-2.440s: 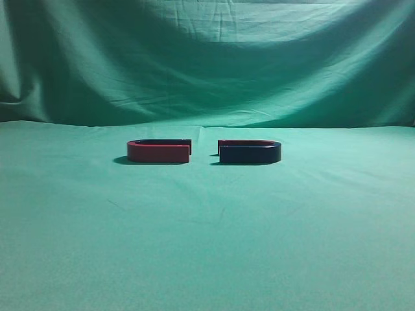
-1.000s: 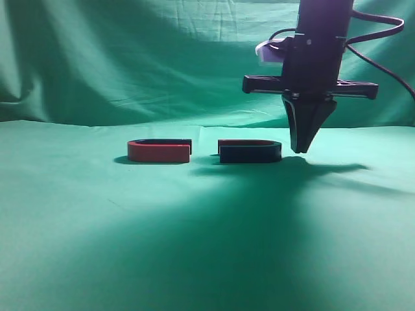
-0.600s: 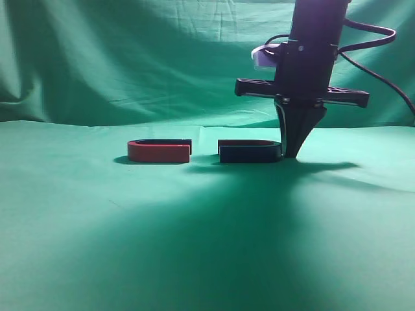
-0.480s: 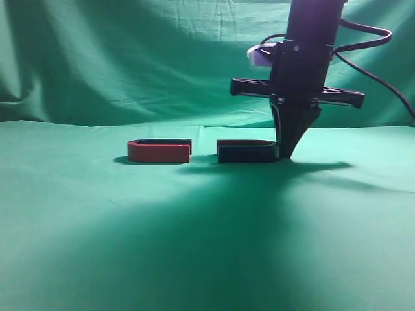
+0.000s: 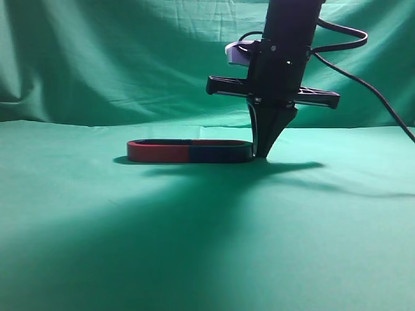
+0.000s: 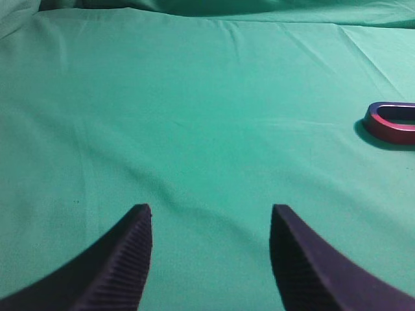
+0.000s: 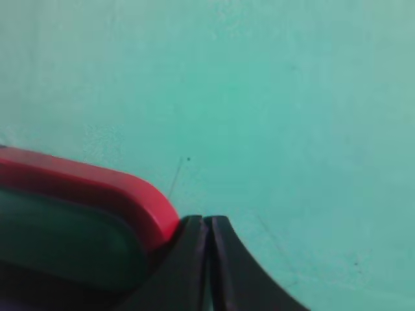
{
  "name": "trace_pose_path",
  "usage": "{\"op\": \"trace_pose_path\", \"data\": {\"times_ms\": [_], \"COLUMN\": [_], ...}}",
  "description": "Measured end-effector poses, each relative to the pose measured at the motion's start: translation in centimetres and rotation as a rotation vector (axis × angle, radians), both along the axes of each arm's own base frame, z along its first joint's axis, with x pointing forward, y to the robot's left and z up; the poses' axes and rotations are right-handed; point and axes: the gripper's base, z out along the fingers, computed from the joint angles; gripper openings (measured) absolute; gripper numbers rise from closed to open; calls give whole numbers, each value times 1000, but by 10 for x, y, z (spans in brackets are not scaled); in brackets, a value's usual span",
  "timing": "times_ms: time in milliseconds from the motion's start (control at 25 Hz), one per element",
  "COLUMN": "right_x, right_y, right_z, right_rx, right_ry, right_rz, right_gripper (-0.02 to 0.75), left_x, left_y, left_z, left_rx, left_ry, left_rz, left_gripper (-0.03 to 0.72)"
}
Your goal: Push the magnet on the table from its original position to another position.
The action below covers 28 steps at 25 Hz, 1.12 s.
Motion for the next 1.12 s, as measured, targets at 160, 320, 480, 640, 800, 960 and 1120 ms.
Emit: {"op": "trace_pose_path", "data": {"times_ms": [160,320,480,640,800,960,1120], "right_x": [5,7,-2,-16,-30,-58,-95], "right_y": [0,0,-2,-11,-19,-34,-53], "right_z": [14,51,96,135,165,195,207], "right_rx": [-43,-77,-65,-55,-41,-17,-5], "right_ry": [19,31,-10,-67,-124,-170,-165], "right_rz": [20,37,45,42,22,-6,-50], "right_gripper": [0,0,0,0,0,0,0], "left_x": [0,0,0,0,0,0,0], "left_y": [0,0,0,0,0,0,0], "left_z": [0,0,0,0,0,0,0], "left_rx": [0,0,0,0,0,0,0], "left_ry": [0,0,0,0,0,0,0], "left_rz": [0,0,0,0,0,0,0], "left_gripper": [372,372,372,372,372,372,372]}}
